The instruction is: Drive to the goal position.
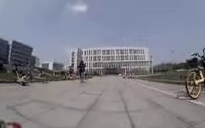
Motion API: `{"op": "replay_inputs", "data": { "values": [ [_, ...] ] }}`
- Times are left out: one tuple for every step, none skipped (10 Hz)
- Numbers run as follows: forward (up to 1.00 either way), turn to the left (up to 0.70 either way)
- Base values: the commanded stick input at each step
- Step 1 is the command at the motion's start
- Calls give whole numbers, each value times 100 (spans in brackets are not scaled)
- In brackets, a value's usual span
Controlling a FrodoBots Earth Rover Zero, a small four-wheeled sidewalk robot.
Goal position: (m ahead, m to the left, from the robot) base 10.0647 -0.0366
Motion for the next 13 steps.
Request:
{"op": "replay_inputs", "data": {
  "values": [
    [100,0],
    [100,0],
    [100,0],
    [100,0],
    [100,0],
    [100,0],
    [100,0],
    [100,0],
    [100,0],
    [100,0],
    [100,0],
    [100,0],
    [100,0]
  ]
}}
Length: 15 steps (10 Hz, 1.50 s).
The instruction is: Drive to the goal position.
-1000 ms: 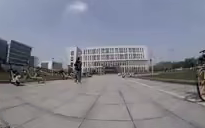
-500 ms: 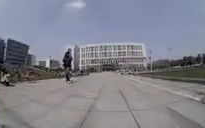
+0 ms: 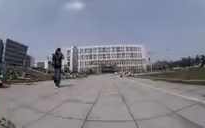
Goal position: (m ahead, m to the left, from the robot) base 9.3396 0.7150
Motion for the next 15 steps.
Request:
{"op": "replay_inputs", "data": {
  "values": [
    [100,0],
    [100,0],
    [100,0],
    [100,0],
    [100,0],
    [100,0],
    [100,0],
    [100,0],
    [100,0],
    [100,0],
    [100,0],
    [100,0],
    [100,0],
    [100,0],
    [100,0]
  ]
}}
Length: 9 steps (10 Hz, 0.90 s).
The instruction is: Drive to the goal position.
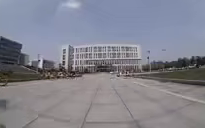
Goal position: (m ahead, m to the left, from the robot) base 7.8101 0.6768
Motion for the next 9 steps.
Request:
{"op": "replay_inputs", "data": {
  "values": [
    [100,0],
    [100,0],
    [100,0],
    [100,0],
    [100,0],
    [100,0],
    [100,0],
    [100,0],
    [100,0]
  ]
}}
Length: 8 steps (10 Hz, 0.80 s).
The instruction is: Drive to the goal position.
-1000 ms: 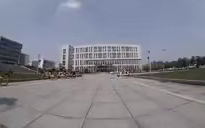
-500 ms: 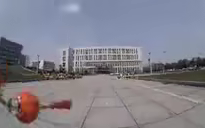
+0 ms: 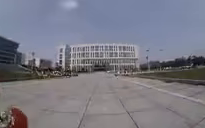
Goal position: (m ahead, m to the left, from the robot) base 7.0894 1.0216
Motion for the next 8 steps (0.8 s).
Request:
{"op": "replay_inputs", "data": {
  "values": [
    [100,0],
    [100,0],
    [100,0],
    [100,0],
    [100,0],
    [100,0],
    [100,0],
    [100,0]
  ]
}}
